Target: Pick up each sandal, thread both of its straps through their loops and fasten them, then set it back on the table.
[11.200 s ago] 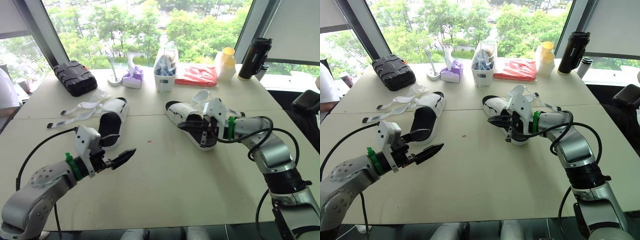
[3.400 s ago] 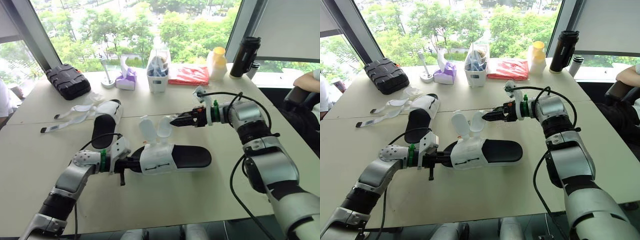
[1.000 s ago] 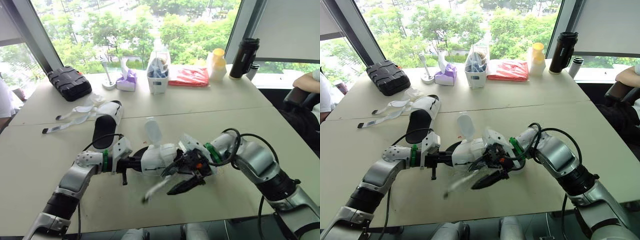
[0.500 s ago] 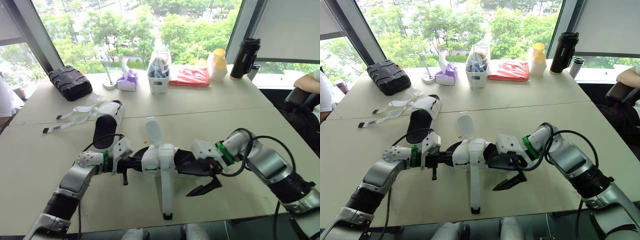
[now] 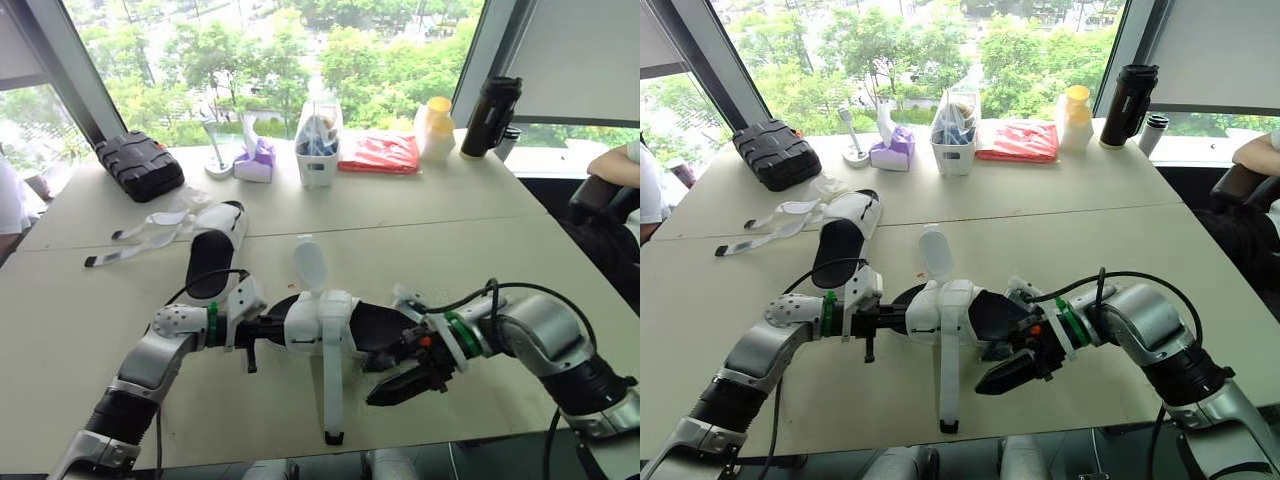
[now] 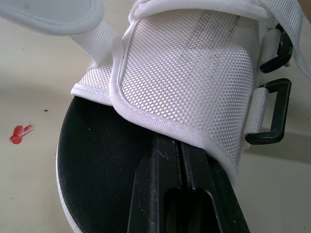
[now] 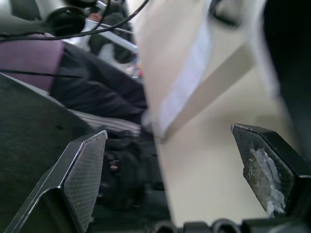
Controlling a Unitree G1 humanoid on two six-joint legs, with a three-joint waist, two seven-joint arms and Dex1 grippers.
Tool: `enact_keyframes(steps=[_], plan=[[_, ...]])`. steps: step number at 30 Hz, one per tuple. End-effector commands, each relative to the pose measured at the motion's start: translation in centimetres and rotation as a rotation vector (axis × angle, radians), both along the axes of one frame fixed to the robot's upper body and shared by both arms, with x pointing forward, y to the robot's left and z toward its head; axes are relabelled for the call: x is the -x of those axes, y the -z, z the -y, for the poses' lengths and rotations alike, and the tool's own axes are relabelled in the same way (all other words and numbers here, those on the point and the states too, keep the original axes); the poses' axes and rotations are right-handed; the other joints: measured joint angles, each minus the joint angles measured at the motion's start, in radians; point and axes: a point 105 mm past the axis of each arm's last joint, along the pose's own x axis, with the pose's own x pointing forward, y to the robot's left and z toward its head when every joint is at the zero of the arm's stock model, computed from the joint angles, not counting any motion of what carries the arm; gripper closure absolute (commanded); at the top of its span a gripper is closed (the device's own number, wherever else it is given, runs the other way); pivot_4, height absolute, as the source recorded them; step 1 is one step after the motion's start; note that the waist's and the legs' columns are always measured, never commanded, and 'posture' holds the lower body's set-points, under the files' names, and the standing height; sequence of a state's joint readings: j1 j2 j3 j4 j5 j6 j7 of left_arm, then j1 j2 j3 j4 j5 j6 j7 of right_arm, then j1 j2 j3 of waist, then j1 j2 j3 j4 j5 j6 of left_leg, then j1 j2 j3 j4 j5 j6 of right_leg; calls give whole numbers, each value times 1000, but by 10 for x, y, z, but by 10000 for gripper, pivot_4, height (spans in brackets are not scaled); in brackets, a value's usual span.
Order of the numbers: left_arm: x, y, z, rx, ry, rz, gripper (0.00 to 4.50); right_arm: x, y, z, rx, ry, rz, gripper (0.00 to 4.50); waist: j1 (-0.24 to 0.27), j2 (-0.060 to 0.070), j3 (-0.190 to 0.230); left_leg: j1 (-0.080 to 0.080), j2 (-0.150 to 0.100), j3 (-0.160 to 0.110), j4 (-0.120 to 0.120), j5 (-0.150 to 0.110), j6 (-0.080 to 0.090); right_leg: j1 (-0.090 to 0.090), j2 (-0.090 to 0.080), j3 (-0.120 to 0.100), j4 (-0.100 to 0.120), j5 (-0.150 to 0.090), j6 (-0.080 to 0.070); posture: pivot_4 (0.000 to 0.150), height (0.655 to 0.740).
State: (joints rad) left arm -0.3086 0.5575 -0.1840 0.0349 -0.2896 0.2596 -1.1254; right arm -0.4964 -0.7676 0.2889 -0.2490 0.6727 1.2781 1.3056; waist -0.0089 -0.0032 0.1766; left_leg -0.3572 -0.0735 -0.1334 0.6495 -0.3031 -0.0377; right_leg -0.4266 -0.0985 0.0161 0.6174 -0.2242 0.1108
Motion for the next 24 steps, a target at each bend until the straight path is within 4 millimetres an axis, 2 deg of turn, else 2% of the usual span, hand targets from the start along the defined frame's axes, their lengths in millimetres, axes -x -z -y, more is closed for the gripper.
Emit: enact_keyframes(steps=[1,6,12,17,20,24], plan=[[13,25,5,-57,24,-99,45000,5,-28,-4,-92,-34,38,696,0,0,0,0,0,0,0,0,0,0,0,0,-1,1,1,1500,7400],[12,25,5,-58,25,-99,45000,12,-29,-2,-58,-70,50,696,1,0,0,0,0,0,0,0,0,0,0,0,-1,1,2,1500,7400],[9,21,9,-47,29,-87,45000,9,7,-1,63,-44,57,696,3,-1,0,0,0,1,1,0,0,1,0,0,-1,1,2,1500,7400],[13,16,12,-28,31,-87,45000,-1,24,3,116,-8,99,696,5,-1,0,0,0,1,1,0,0,1,0,0,-2,2,3,1500,7400],[20,15,13,-24,47,-105,45000,-13,23,2,103,38,123,696,1,-2,-1,0,0,1,1,0,0,1,0,0,-2,2,3,1500,7400],[27,15,13,-27,66,-126,45000,-19,21,2,91,54,134,696,-1,-2,-1,0,0,1,1,0,0,2,0,0,-2,2,3,1500,7400]])
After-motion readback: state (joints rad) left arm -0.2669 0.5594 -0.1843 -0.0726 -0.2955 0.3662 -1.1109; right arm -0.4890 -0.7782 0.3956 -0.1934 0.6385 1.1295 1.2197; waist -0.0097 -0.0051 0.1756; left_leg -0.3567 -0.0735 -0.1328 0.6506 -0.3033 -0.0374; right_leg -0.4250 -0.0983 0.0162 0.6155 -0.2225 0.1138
